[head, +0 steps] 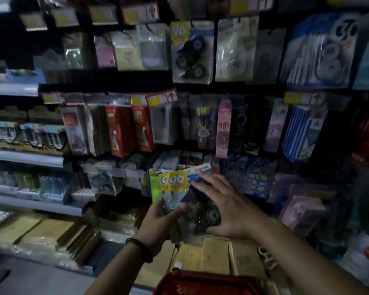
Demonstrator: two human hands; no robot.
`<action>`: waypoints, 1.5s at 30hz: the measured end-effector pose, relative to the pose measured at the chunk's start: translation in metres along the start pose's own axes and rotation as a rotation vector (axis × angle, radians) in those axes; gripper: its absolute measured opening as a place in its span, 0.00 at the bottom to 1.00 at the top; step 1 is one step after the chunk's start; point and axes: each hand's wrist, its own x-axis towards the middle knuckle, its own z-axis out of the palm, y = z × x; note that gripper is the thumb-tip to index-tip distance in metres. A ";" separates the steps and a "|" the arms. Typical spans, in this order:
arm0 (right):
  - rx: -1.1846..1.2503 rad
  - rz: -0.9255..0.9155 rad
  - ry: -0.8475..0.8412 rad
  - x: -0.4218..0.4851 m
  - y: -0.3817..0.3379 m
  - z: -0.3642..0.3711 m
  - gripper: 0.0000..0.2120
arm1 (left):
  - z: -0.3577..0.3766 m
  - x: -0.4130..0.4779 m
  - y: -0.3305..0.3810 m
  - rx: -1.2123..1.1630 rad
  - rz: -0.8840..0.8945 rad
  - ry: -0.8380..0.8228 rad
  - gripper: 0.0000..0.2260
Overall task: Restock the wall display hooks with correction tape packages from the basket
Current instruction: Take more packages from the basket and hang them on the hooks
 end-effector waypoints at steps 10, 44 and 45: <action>-0.167 0.042 0.200 0.078 0.002 -0.084 0.59 | -0.014 0.025 0.108 -0.041 0.164 -0.031 0.18; -0.704 0.222 0.515 0.256 0.021 -0.227 0.52 | -0.045 0.121 0.254 0.103 0.695 0.305 0.12; -0.704 0.230 0.488 0.257 0.020 -0.228 0.52 | -0.043 0.122 0.255 0.108 0.695 0.302 0.12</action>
